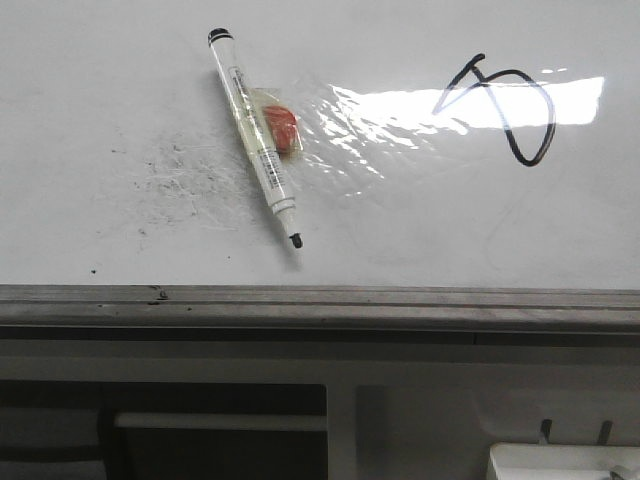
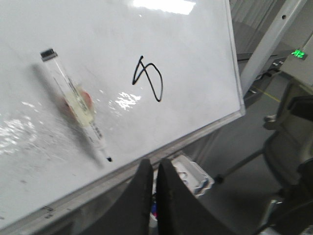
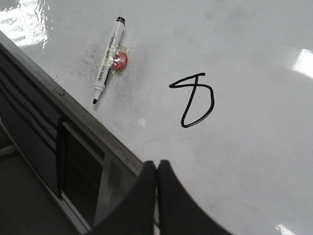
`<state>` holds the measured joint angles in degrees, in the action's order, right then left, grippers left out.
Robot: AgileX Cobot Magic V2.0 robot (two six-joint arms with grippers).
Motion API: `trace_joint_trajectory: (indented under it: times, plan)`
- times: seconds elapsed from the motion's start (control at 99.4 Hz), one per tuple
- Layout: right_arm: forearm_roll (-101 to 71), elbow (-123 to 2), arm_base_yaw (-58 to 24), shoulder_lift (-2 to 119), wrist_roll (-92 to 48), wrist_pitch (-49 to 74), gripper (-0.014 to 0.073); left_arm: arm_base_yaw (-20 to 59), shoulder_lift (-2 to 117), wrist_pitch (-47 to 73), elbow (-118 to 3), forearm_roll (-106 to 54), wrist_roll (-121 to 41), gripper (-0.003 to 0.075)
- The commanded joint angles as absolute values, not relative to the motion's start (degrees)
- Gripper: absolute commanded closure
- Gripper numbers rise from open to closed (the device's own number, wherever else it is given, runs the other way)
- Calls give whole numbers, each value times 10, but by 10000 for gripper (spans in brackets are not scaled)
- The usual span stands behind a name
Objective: Write number 8 on whiteboard
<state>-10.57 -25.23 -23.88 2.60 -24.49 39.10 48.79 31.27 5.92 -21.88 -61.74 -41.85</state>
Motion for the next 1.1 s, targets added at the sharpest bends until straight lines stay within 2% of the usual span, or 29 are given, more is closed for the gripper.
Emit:
trace_joint_trajectory:
  times: [0.0, 0.111, 0.342, 0.362, 0.583, 0.694, 0.935, 1.086]
  plan:
    - [-103, -265, -235, 34, -244, 346, 657, 481, 291, 0, -214, -537, -436, 741]
    - [-103, -265, -235, 34, -244, 346, 657, 452, 244, -30, -161, -424, -435, 741]
    - [-103, -265, -235, 34, -244, 346, 657, 345, 115, -41, -72, -382, -432, 741]
    - [-103, -265, -235, 34, -244, 346, 657, 292, 78, -19, -52, -326, -383, 741]
    - [-103, -265, -235, 34, -244, 346, 657, 194, 44, -11, -2, -169, -209, 741]
    - [-103, -265, -235, 34, -244, 346, 657, 173, 41, 0, 20, -166, -149, 741]
    - [-103, -265, -235, 34, -244, 346, 657, 172, 28, 145, 18, -147, -134, 741]
    - [-103, -265, -235, 34, -244, 346, 657, 172, -3, 158, 18, -150, -129, 741]
